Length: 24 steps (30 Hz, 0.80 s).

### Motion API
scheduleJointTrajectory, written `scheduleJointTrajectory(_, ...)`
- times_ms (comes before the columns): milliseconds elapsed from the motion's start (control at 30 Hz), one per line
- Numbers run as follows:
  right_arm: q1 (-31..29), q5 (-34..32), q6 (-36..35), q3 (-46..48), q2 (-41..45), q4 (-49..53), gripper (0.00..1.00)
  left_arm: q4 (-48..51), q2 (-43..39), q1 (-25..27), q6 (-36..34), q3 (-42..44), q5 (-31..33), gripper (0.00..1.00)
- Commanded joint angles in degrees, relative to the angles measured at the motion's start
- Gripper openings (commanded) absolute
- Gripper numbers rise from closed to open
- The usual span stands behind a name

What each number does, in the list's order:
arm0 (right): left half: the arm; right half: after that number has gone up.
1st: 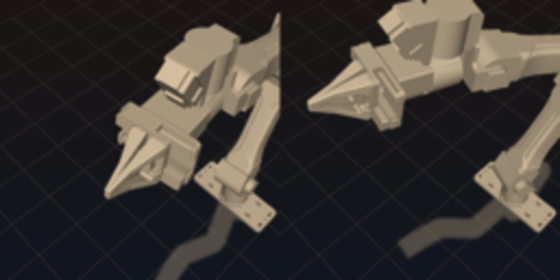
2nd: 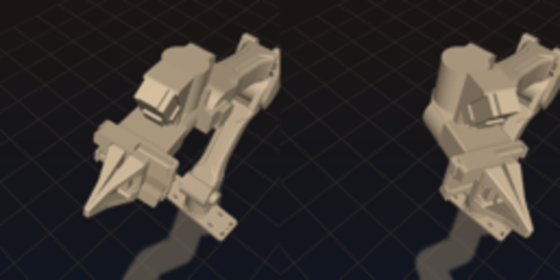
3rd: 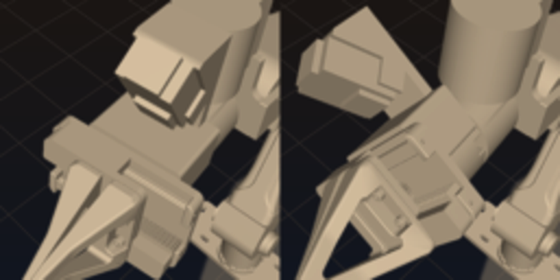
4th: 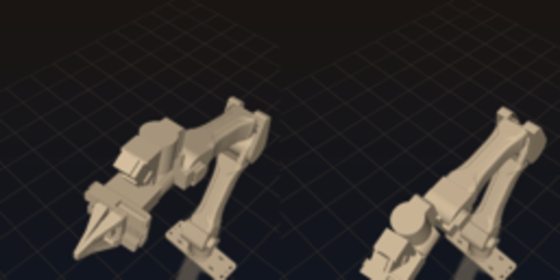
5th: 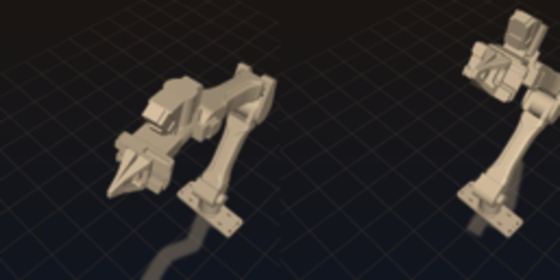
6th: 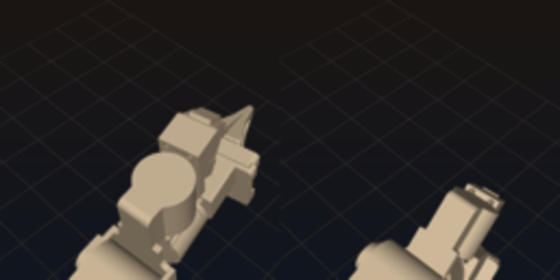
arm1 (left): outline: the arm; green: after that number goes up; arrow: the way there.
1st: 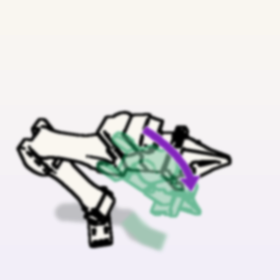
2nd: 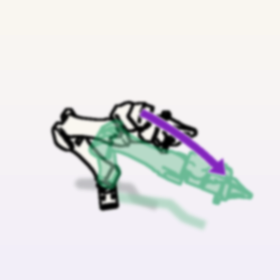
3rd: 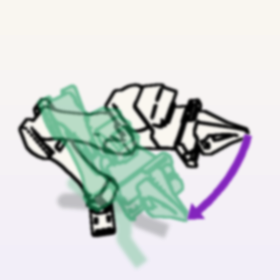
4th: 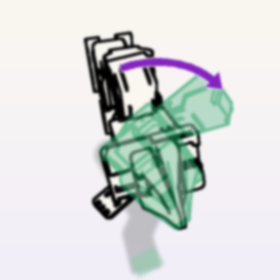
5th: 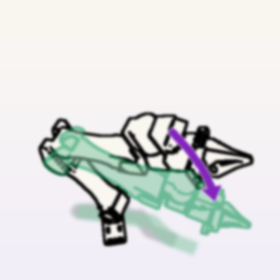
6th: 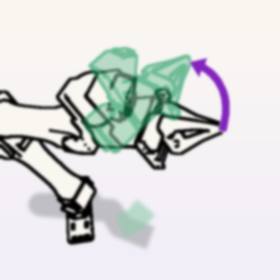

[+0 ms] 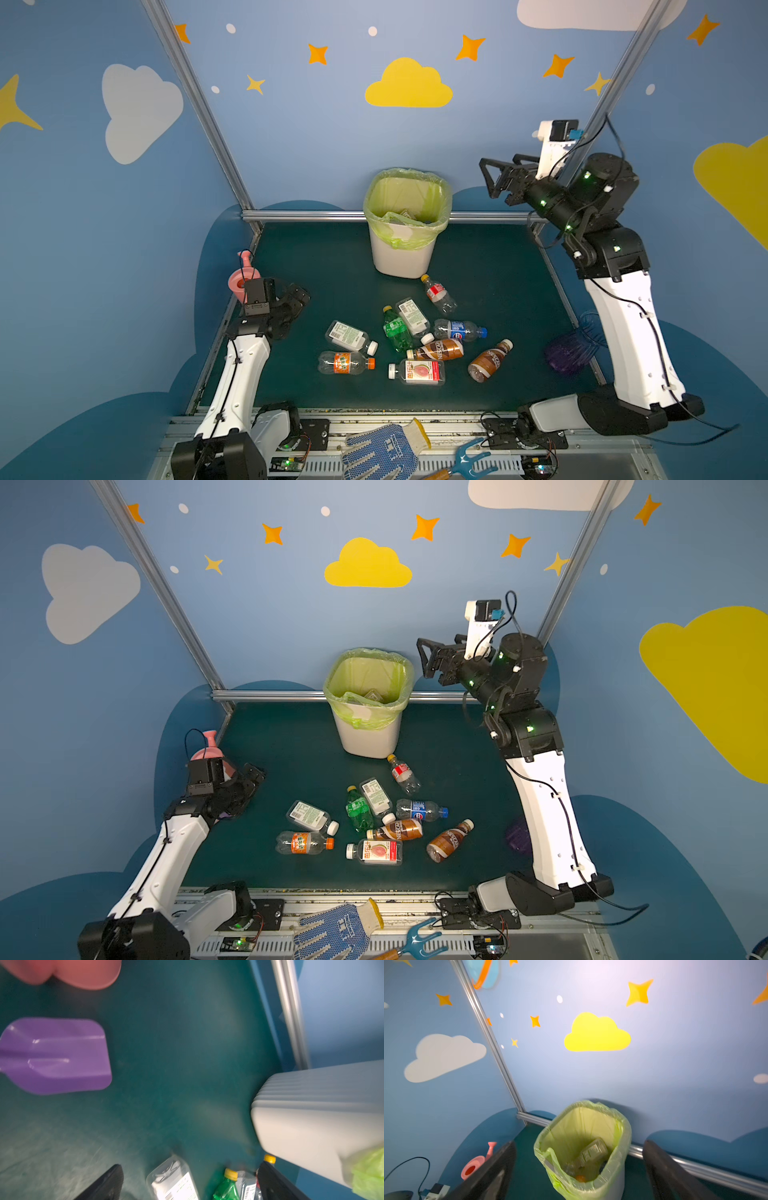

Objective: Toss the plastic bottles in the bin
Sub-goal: 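Lift the green-labelled bottle with the right gripper and drop it into the bin, then lower the left gripper onto a square-bottomed clear bottle while the right gripper returns down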

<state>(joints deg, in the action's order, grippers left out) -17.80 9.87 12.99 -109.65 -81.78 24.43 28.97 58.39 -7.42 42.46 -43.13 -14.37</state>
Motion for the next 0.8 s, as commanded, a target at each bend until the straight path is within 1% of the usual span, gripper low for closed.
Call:
scheduleJointTrajectory(0, 1.96, -0.77, 3.09, 11.62, -1.37, -0.42, 0.96, 6.08, -0.87, 3.72, 1.58, -0.51, 3.63, 1.00)
scheduleJointTrajectory(167, 5.21, -1.76, 5.44, 26.87, 4.17, -1.42, 0.96, 12.03, 2.71, 15.78, 4.29, -3.71, 13.95, 1.00)
scheduleJointTrajectory(267, 6.86, -3.52, 6.58, 36.21, 8.05, -1.85, 0.96, 15.01, 5.15, 20.51, 7.39, -4.52, 16.58, 1.00)
scheduleJointTrajectory(367, 8.56, -5.18, 7.07, 44.30, 11.57, -2.01, 0.97, 16.23, 6.07, 23.89, 11.14, -4.06, 18.68, 1.00)
scheduleJointTrajectory(467, 10.57, -5.11, 8.36, 50.62, 13.81, -2.02, 0.97, 17.15, 7.53, 26.42, 15.28, -4.98, 20.04, 1.00)
scheduleJointTrajectory(633, 13.69, -5.39, 9.80, 56.70, 16.15, -2.57, 0.97, 16.47, 12.12, 29.99, 19.50, -7.81, 19.97, 1.00)
scheduleJointTrajectory(767, 16.00, -4.07, 9.71, 58.82, 16.72, -3.22, 0.97, 17.04, 16.83, 30.54, 22.00, -9.75, 19.23, 1.00)
